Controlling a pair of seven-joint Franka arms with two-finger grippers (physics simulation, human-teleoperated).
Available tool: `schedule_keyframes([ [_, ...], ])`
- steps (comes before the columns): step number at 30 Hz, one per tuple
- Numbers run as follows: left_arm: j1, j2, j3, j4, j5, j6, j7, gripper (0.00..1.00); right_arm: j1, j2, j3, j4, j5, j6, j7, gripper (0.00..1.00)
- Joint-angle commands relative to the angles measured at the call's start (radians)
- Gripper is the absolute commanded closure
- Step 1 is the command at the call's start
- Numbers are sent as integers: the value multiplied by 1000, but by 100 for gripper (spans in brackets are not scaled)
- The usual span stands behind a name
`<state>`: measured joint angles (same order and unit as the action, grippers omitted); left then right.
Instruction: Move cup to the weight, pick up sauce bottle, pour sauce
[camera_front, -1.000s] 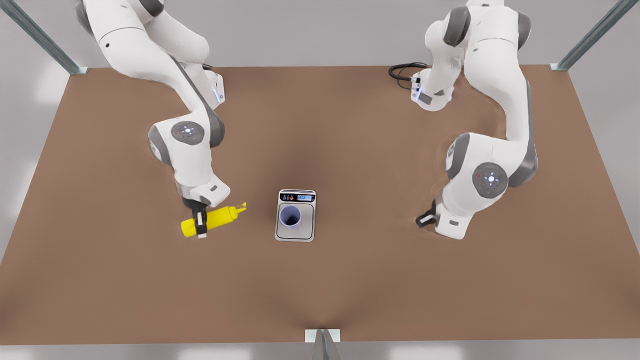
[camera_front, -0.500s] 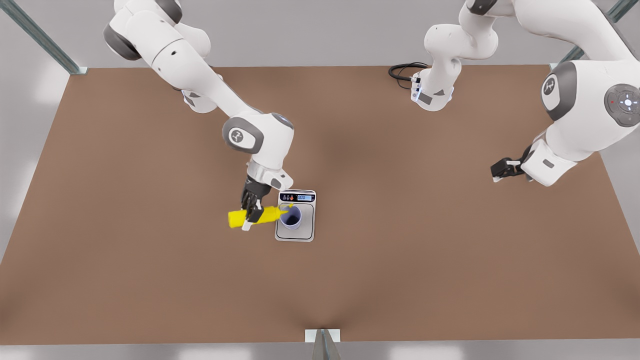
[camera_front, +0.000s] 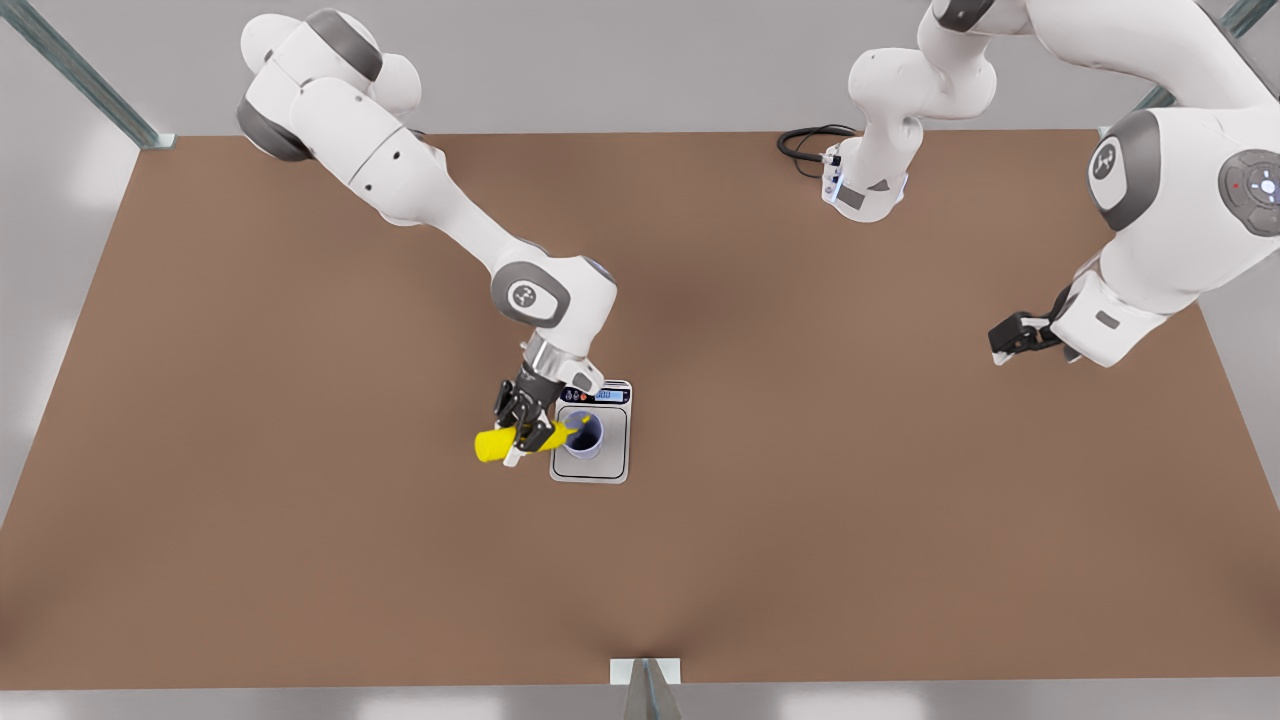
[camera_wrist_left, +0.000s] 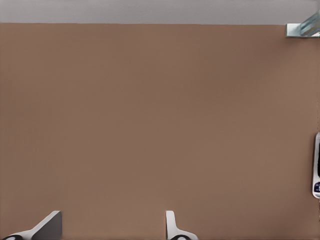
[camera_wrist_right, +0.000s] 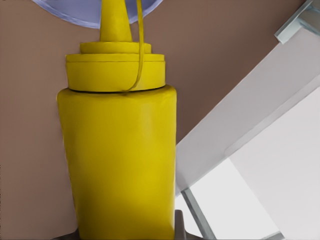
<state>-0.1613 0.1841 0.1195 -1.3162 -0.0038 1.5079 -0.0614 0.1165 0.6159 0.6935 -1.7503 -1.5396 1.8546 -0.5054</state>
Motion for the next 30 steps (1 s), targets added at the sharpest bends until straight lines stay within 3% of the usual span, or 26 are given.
schedule_keyframes([
  [1, 2, -5, 0, 0, 1, -2, -2, 0, 0, 1, 0, 0, 0, 0, 1, 46],
  [9, -3, 17, -3, 41, 5, -2, -2, 0, -15, -2, 1, 20, 23, 0, -4, 46],
  [12, 0, 28, 0, 41, 1, 3, 2, 0, -83, -12, 3, 61, 171, 15, -18, 46],
  [16, -1, 28, 0, 41, 1, -2, -2, 0, -189, -21, 0, 94, 516, 92, -38, 46],
  [23, -1, 29, -1, 41, 7, 3, -2, 0, -440, -21, -3, 89, 949, 270, -470, 46],
  [26, -3, 41, -3, 41, 5, 8, -2, 0, -439, -35, -161, 89, 1325, 360, -832, 46],
  [30, -1, 41, -1, 41, 8, 12, -2, 0, -446, -13, -252, 74, 1688, 379, -1174, 46],
])
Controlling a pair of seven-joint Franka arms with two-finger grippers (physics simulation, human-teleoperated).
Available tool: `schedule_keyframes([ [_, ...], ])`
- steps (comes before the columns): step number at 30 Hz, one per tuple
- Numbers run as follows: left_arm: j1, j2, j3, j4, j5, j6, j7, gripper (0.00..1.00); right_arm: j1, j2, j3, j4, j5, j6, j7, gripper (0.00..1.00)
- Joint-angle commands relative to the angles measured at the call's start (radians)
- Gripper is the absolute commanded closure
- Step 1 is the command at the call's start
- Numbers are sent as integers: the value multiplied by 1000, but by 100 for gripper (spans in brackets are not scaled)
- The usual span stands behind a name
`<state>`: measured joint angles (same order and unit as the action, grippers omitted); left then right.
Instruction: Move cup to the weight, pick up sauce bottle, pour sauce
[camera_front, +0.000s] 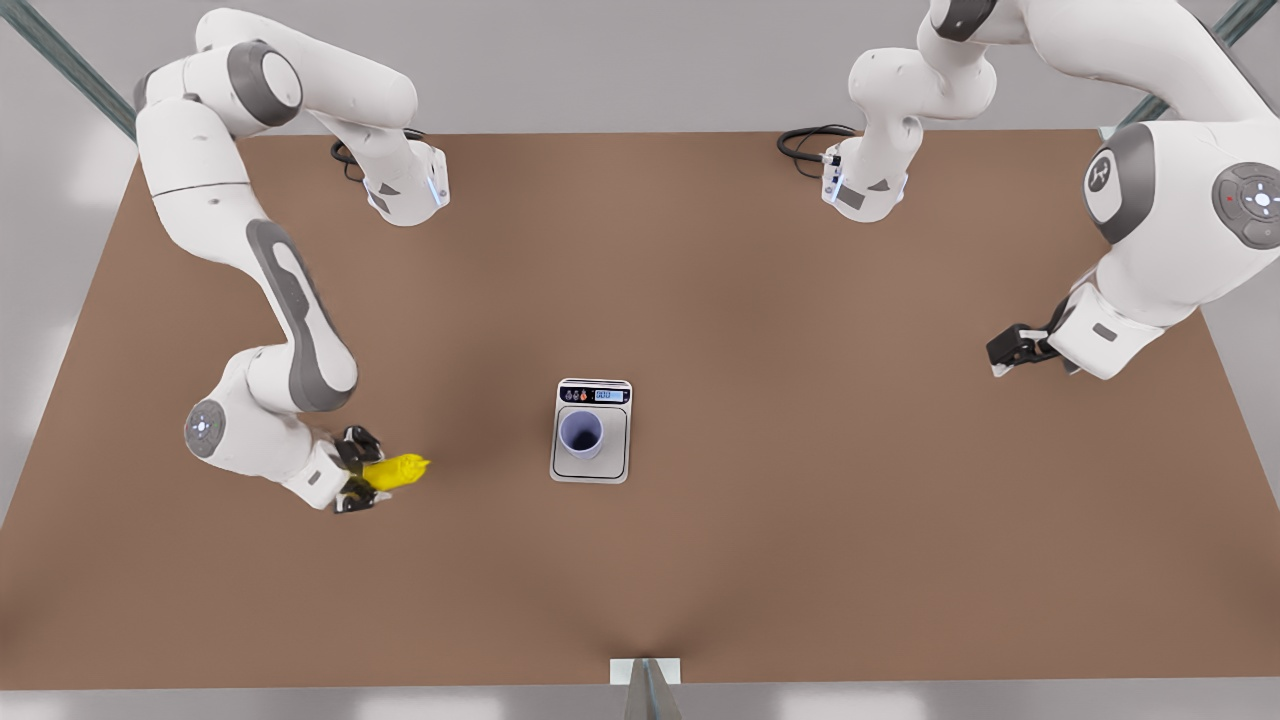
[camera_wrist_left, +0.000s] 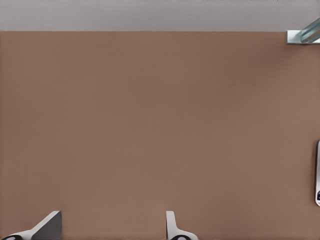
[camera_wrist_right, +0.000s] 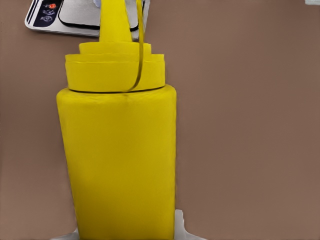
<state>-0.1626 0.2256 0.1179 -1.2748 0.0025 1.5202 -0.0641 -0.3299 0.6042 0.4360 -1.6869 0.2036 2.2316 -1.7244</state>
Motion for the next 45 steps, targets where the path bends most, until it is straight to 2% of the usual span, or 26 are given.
schedule_keyframes([
  [1, 0, 0, 0, 0, 2, 0, 1, 0, 0, 3, -8, -7, 48, 0, -41, 46],
  [5, 0, 0, 0, 0, 2, 2, 1, 0, -24, 37, -37, -33, 485, -35, -369, 46],
  [8, 0, 0, 0, 0, 2, 3, 1, 0, -132, 65, -36, -45, 576, -187, -409, 45],
  [9, 0, 0, 0, 0, 2, 3, 1, 0, -153, 124, -36, -34, 609, -210, -429, 45],
  [11, 0, 0, 0, 0, 2, 3, 1, 0, -159, 134, -36, -27, 660, -263, -455, 45],
  [15, 0, 0, 0, 0, 2, 3, 1, 0, -192, 160, -51, -53, 810, -345, -722, 45],
  [22, -2, -12, 0, 0, 4, 0, 15, 0, -179, 200, -69, -68, 810, -345, -570, 45],
  [36, 0, -9, 2, 18, 8, 63, 3, 0, -181, 263, -69, -37, 810, -305, -643, 45],
  [45, 0, -6, 0, 15, 5, 60, 0, 0, -181, 263, -69, -37, 810, -305, -641, 30],
])
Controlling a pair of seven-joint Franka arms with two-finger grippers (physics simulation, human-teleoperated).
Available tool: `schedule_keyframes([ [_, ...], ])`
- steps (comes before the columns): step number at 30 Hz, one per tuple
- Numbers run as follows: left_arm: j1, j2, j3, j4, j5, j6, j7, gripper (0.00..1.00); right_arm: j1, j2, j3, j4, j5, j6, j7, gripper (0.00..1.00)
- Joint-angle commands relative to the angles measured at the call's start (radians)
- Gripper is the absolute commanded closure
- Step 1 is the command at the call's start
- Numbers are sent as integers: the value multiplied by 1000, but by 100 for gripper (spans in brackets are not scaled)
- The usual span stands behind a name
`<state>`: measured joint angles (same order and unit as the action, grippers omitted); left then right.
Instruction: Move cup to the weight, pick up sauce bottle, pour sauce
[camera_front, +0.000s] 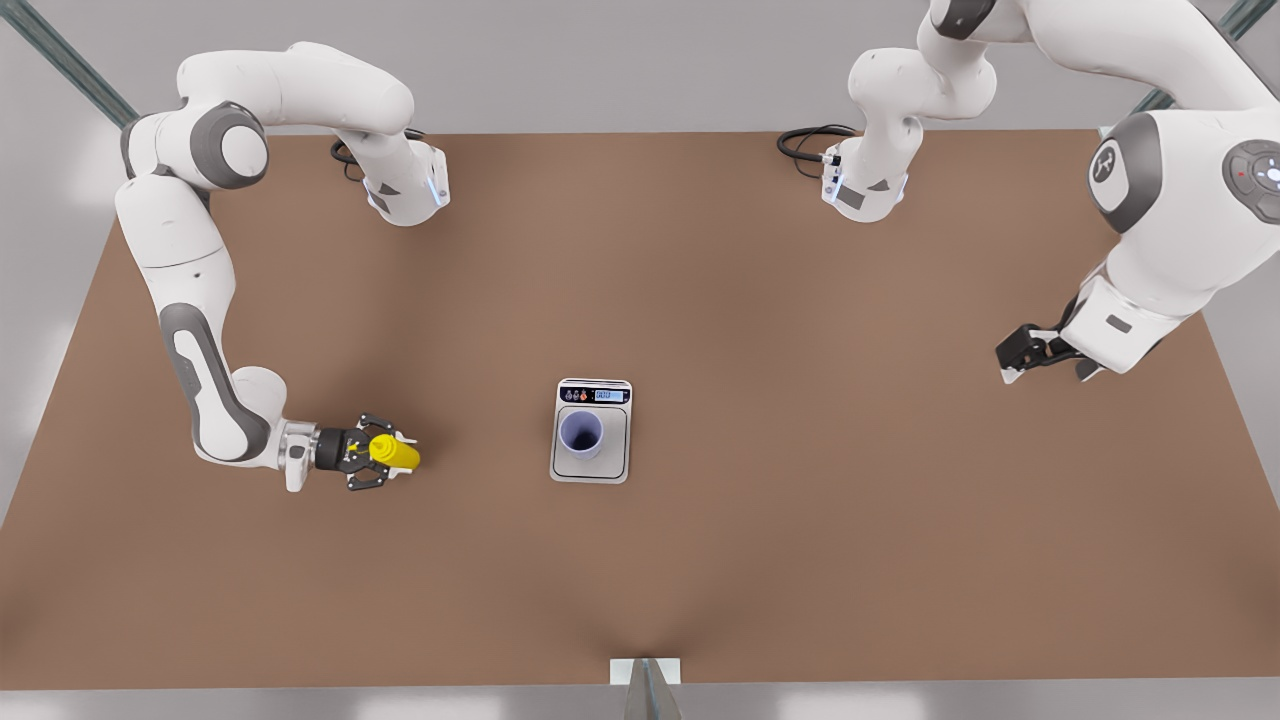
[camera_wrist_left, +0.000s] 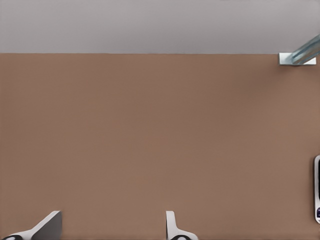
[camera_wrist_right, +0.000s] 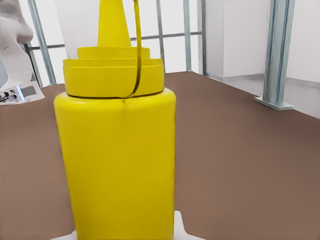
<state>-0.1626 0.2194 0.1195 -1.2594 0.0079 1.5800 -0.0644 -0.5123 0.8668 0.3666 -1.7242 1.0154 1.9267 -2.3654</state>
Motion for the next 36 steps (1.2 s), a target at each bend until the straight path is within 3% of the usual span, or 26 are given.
schedule_keyframes([
  [1, 0, 0, 0, 0, 0, 0, 0, 0, 0, 0, 0, 0, 0, 0, 0, 30],
  [6, 2, 6, 3, -2, 1, -12, 2, 0, 0, 0, 0, 0, -1, -2, 2, 27],
  [7, 2, 6, 5, 0, 1, -12, 2, 0, -2, 0, 0, 0, 0, -2, 3, 0],
  [22, 0, 5, 6, 0, 1, -12, 2, 0, -26, -5, -17, 0, -14, -25, 6, 0],
  [24, 0, 5, 6, 0, 1, -14, 2, 0, -32, -12, -60, 12, -41, -44, 6, 0],
  [27, 0, 6, 6, -2, 1, -14, 2, 0, -25, -57, -195, 103, -236, -112, 52, 0],
  [29, 0, 6, 6, -2, 1, -12, 2, 0, -15, -80, -215, 391, -582, -261, 530, 0],
  [32, 2, 6, 6, -2, 1, -14, 2, 0, 139, -189, -212, 557, -863, -265, 1310, 0],
  [35, 0, 5, 8, -2, 1, -14, 0, 0, 248, -340, -230, 519, -937, -276, 1741, 0],
  [36, 0, 5, 6, -2, 1, -18, 2, 0, 337, -420, -316, 460, -936, -278, 1922, 0],
])
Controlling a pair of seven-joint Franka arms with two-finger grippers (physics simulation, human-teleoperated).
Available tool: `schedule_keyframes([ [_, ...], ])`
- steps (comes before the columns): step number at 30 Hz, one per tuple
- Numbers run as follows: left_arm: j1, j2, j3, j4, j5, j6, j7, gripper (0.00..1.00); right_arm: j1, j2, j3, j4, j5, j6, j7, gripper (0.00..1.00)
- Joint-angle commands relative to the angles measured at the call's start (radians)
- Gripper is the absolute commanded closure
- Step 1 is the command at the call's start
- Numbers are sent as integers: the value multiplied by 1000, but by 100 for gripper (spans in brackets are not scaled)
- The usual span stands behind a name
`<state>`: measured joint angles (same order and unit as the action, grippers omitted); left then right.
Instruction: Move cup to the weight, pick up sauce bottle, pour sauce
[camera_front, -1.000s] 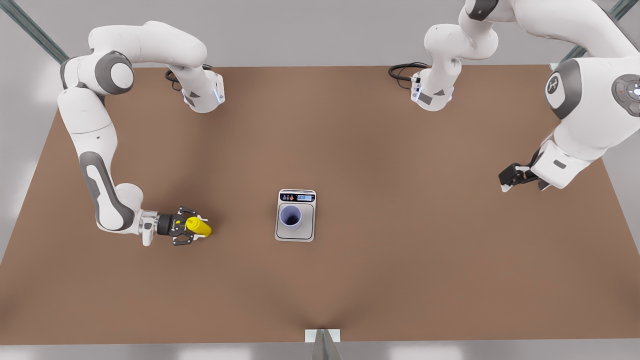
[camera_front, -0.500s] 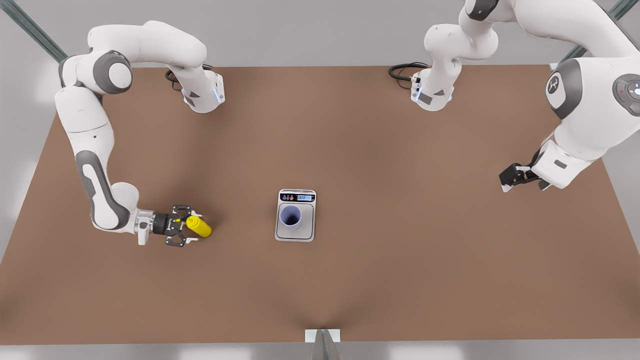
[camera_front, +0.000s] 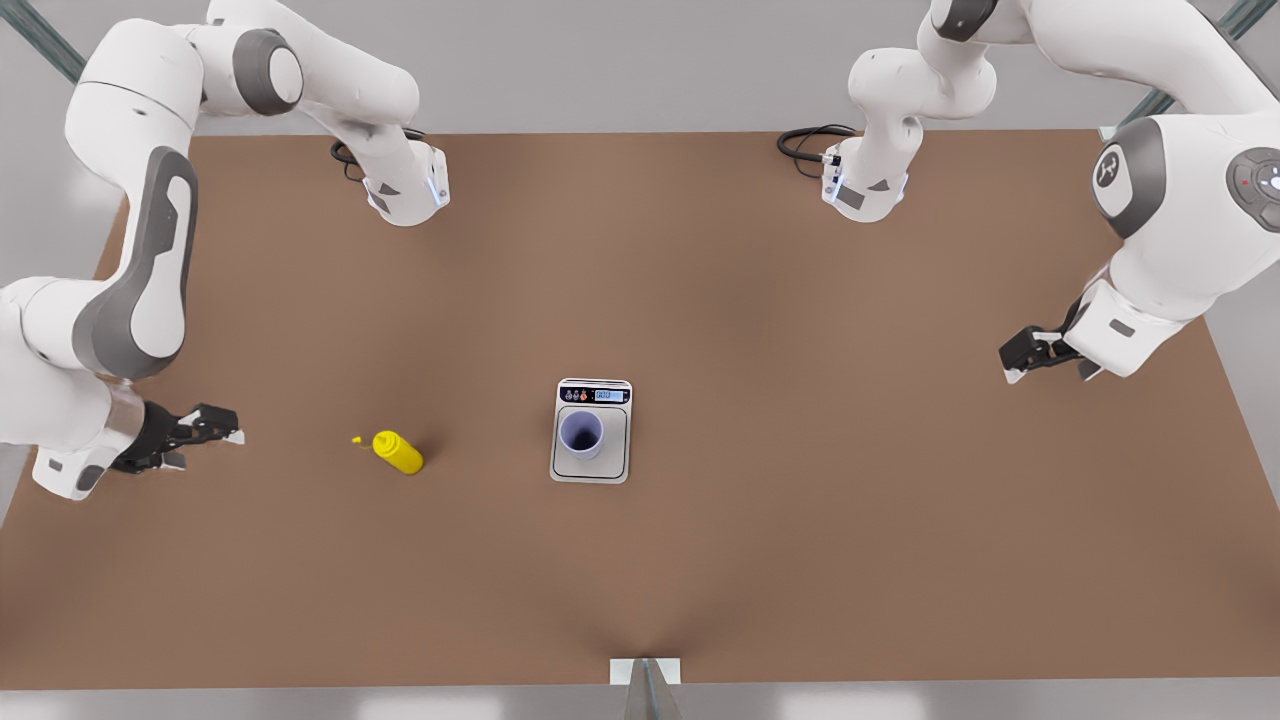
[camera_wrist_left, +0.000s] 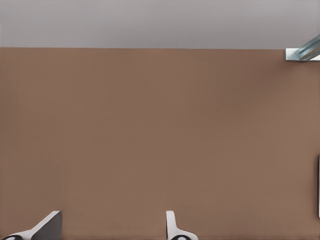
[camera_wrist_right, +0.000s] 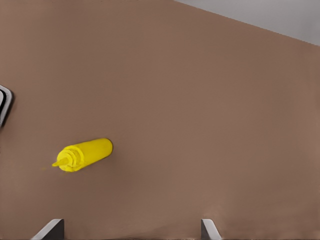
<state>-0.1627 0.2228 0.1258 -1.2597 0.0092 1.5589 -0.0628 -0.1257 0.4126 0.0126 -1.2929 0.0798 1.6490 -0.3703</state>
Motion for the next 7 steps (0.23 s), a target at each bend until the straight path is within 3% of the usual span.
schedule_keyframes([
  [1, 0, 0, 0, 2, 0, 0, 0, 0, 27, -18, -20, -16, 0, 0, 42, 0],
  [4, 3, -3, 3, 2, 0, -26, -3, 0, 136, -161, -62, -118, -2, 0, 243, 0],
  [7, 0, -8, -5, 3, -3, -28, -3, 0, 192, -179, -117, -134, -2, 0, 244, 0],
])
